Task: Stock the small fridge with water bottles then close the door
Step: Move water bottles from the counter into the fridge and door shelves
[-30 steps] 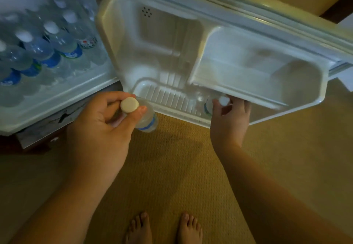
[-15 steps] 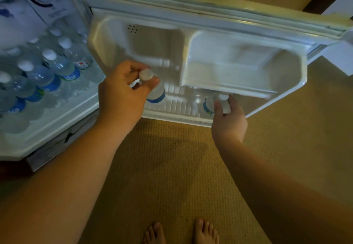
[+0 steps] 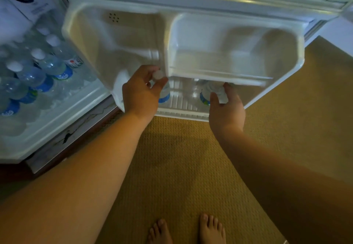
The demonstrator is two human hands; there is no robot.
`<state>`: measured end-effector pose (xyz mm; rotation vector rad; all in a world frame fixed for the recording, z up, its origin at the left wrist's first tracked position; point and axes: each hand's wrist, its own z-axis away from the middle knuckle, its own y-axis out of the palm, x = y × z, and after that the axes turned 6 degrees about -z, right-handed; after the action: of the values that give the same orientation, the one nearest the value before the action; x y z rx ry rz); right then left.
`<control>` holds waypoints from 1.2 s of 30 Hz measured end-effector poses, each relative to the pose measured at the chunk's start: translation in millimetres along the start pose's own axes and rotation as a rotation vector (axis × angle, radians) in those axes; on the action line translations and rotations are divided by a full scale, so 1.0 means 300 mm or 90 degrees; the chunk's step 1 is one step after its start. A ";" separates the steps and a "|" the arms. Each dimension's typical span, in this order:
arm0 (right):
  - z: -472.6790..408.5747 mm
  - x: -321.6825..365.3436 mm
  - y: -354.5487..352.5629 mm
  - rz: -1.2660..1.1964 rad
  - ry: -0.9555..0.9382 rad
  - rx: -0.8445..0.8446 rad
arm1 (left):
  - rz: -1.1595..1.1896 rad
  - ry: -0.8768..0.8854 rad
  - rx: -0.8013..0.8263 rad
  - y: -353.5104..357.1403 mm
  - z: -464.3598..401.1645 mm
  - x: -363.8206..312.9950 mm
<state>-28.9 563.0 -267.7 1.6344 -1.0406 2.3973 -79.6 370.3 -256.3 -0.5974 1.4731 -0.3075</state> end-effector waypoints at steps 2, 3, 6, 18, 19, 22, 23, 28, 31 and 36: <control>-0.001 -0.009 -0.007 -0.009 0.005 0.006 | -0.023 0.016 -0.011 0.028 -0.006 0.000; -0.001 -0.013 -0.012 -0.014 0.006 0.009 | -0.036 0.020 -0.009 0.041 -0.004 0.003; -0.001 -0.021 -0.025 -0.028 0.008 0.022 | -0.087 0.005 0.018 0.071 0.023 0.037; -0.017 -0.030 -0.027 -0.036 0.017 0.048 | -0.009 -0.082 0.101 0.221 0.054 -0.029; -0.018 -0.032 -0.026 -0.033 0.012 0.049 | -0.006 -0.077 0.106 0.238 0.063 -0.040; -0.023 -0.036 -0.029 -0.025 -0.002 0.057 | 0.004 -0.067 0.113 0.275 0.082 -0.068; -0.024 -0.037 -0.030 -0.023 -0.002 0.059 | 0.007 -0.071 0.116 0.284 0.086 -0.077; -0.016 -0.042 -0.042 -0.018 -0.002 0.081 | 0.009 -0.110 0.117 0.285 0.094 -0.089; 0.041 -0.028 -0.074 -0.008 -0.009 0.116 | -0.016 -0.200 0.113 0.234 0.156 -0.071; 0.268 0.104 -0.202 0.060 -0.077 0.177 | 0.047 -0.321 0.122 -0.034 0.471 -0.150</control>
<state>46.5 555.2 -194.5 1.8764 -0.8486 2.6339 56.6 412.7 -214.6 -0.4248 0.9648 -0.2174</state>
